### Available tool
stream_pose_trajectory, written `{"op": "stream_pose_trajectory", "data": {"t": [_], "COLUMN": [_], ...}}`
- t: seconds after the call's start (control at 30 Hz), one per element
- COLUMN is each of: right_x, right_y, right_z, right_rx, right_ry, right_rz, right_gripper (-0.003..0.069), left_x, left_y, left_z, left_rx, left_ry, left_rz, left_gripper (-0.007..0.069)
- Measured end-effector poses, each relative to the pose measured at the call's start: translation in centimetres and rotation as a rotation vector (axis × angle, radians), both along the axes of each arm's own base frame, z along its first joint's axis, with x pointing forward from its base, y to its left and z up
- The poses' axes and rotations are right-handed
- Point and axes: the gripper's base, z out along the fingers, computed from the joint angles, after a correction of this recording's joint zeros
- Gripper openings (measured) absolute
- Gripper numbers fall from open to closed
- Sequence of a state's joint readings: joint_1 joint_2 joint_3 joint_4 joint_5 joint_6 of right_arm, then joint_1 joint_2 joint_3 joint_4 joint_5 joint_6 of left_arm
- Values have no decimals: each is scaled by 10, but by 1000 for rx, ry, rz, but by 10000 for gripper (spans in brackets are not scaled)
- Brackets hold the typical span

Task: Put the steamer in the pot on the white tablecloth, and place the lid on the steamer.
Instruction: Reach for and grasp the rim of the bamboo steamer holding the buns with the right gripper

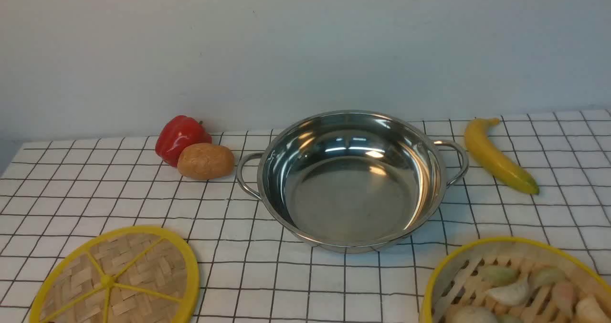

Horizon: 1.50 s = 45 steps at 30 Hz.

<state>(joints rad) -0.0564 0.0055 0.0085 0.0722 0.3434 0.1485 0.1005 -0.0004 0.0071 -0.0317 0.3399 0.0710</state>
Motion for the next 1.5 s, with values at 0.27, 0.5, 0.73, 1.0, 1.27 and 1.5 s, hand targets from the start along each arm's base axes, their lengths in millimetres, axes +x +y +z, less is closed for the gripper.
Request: {"op": "stream_pose_trajectory", "data": {"t": [0.27,0.5,0.73,1.0,1.27,1.5], "right_x": [0,0,0,0,0,1], "right_y": [0,0,0,0,0,-1], "right_z": [0,0,0,0,0,8], "right_rx": [0,0,0,0,-1,76], "right_ry": [0,0,0,0,0,-89], "right_rz": [0,0,0,0,0,-16], "right_gripper": [240,240,240,240,240,240], "left_x": [0,0,0,0,0,0], "left_y": [0,0,0,0,0,0], "left_z": [0,0,0,0,0,0], "left_rx": [0,0,0,0,0,0], "left_ry": [0,0,0,0,0,0], "left_rz": [0,0,0,0,0,0], "left_gripper": [474,474,474,474,474,474]}}
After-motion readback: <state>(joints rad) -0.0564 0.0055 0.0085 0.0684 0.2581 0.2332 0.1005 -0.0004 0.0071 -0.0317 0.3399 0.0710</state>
